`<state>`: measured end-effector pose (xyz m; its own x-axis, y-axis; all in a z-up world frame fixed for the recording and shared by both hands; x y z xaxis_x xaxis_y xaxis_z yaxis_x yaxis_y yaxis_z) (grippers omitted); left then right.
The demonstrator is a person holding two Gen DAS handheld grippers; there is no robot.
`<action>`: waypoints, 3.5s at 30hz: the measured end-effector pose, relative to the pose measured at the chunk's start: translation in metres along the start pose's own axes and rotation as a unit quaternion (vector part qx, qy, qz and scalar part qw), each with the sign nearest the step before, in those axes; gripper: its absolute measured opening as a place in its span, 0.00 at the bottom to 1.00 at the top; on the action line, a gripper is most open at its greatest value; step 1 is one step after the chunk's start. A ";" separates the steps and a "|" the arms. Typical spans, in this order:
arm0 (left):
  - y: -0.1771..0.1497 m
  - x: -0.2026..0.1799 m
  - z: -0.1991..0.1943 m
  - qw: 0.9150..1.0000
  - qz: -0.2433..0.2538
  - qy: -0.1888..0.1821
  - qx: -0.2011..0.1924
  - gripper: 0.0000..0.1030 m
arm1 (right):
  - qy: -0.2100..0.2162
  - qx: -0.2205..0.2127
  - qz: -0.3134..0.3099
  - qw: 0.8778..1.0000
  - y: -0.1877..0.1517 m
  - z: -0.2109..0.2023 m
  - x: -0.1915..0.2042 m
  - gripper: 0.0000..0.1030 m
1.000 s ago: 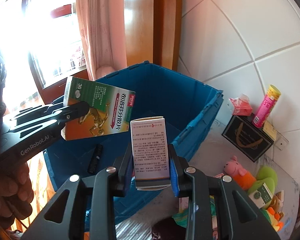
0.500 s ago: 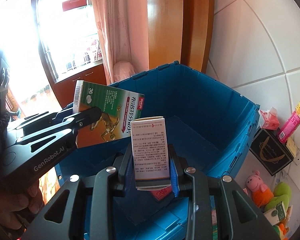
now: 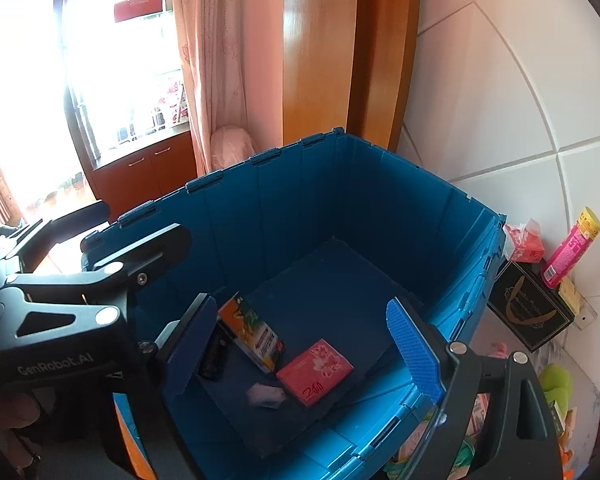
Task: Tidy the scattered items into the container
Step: 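Carry both medicine boxes over the blue crate and release them inside, then withdraw both tools from the crate back toward the pile, then reach the left tool toward the pink plush pig while the right tool approaches the blue boomerang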
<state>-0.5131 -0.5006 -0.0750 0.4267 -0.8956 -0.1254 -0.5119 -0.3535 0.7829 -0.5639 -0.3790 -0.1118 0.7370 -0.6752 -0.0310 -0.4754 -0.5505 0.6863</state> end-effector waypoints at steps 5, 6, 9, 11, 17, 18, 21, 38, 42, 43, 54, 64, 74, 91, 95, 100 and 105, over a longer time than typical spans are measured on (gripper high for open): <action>-0.004 -0.005 -0.002 1.000 0.010 0.000 0.001 0.99 | -0.004 0.001 0.007 1.000 -0.007 -0.004 -0.005 0.99; -0.005 -0.007 -0.003 1.000 0.010 -0.002 0.002 0.99 | -0.005 -0.003 0.009 1.000 -0.008 -0.006 -0.005 1.00; -0.008 -0.011 -0.005 1.000 0.015 -0.004 0.003 0.99 | -0.006 -0.006 0.013 1.000 -0.013 -0.011 -0.006 1.00; -0.010 -0.015 -0.007 1.000 0.020 -0.006 0.004 0.99 | -0.007 -0.009 0.019 1.000 -0.018 -0.016 -0.007 1.00; -0.019 -0.046 -0.017 0.999 0.048 -0.018 0.002 0.99 | -0.002 -0.028 0.047 0.999 -0.041 -0.037 -0.024 1.00; -0.020 -0.052 -0.020 0.998 0.052 -0.022 0.001 0.99 | -0.004 -0.030 0.053 0.998 -0.046 -0.042 -0.029 1.00; -0.026 -0.076 -0.033 0.997 0.067 -0.032 -0.009 0.99 | -0.007 -0.042 0.070 0.997 -0.063 -0.060 -0.047 1.00; -0.119 -0.258 -0.053 0.978 0.171 -0.118 0.024 0.99 | -0.087 -0.031 0.182 0.979 -0.221 -0.168 -0.196 1.00; -0.152 -0.296 -0.043 0.972 0.191 -0.127 0.044 0.99 | -0.107 -0.012 0.213 0.971 -0.264 -0.183 -0.234 1.00; -0.161 -0.305 -0.040 0.971 0.195 -0.128 0.049 0.99 | -0.111 -0.007 0.220 0.969 -0.275 -0.186 -0.243 1.00; -0.252 -0.383 0.004 0.954 0.226 -0.160 0.117 0.99 | -0.154 0.046 0.276 0.948 -0.379 -0.213 -0.320 1.00; -0.298 -0.446 0.046 0.939 0.247 -0.183 0.155 0.99 | -0.172 0.076 0.309 0.932 -0.436 -0.210 -0.377 1.00; -0.336 -0.491 0.076 0.852 0.480 -0.194 0.078 0.99 | -0.172 0.089 0.333 0.923 -0.459 -0.187 -0.421 1.00; -0.360 -0.522 0.104 0.755 0.570 -0.315 0.068 1.00 | -0.135 0.117 0.377 0.909 -0.467 -0.101 -0.468 1.00; -0.371 -0.524 0.105 0.727 0.602 -0.326 0.062 1.00 | -0.142 0.114 0.374 0.909 -0.465 -0.099 -0.469 1.00; -0.381 -0.532 0.118 0.716 0.612 -0.329 0.070 1.00 | -0.153 0.124 0.372 0.907 -0.467 -0.099 -0.469 1.00; -0.391 -0.538 0.126 0.713 0.622 -0.316 0.070 1.00 | -0.172 0.116 0.367 0.907 -0.466 -0.096 -0.477 1.00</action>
<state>-0.6366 0.0855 -0.3903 -0.8212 -0.4660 0.3295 -0.2888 0.8373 0.4643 -0.6484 0.2465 -0.3469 0.0081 -0.9927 0.1203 -0.8950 0.0465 0.4437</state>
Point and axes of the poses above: each gripper's, at about its wrist camera, not at the fingertips, and z roughly the way its jaws point, x to its left, y to its top, the point moved 7 cm from there along z, roughly the way its jaws point, and after that the axes turned 3 degrees about x, right-handed, at the moved point
